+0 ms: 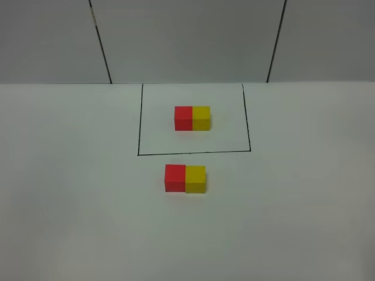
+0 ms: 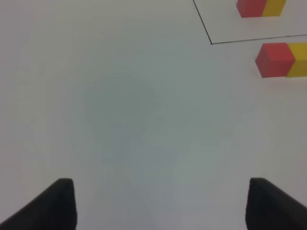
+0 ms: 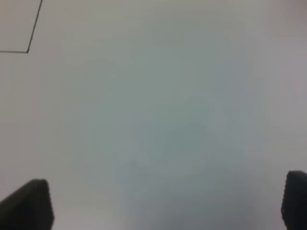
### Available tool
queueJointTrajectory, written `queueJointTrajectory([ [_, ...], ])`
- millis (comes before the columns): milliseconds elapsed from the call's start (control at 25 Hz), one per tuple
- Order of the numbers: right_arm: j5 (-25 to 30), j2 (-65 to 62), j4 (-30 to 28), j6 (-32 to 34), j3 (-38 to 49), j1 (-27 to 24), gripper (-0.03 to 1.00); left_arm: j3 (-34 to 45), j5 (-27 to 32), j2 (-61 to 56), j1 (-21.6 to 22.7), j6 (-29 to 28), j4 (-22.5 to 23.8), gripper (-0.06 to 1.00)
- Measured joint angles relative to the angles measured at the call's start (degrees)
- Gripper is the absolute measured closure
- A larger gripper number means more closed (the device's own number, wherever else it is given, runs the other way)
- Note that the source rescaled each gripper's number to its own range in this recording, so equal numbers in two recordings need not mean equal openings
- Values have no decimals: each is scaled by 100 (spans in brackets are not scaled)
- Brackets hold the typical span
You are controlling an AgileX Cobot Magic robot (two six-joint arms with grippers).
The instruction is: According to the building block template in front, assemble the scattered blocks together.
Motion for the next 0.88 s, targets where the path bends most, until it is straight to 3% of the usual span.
queueJointTrajectory([
  [440, 1003, -2768, 31, 119, 1051, 0, 0, 0, 0, 0, 0, 0, 0, 31],
  [880, 1139, -3297, 310, 109, 1129, 0, 3, 0, 0, 0, 0, 0, 0, 31],
])
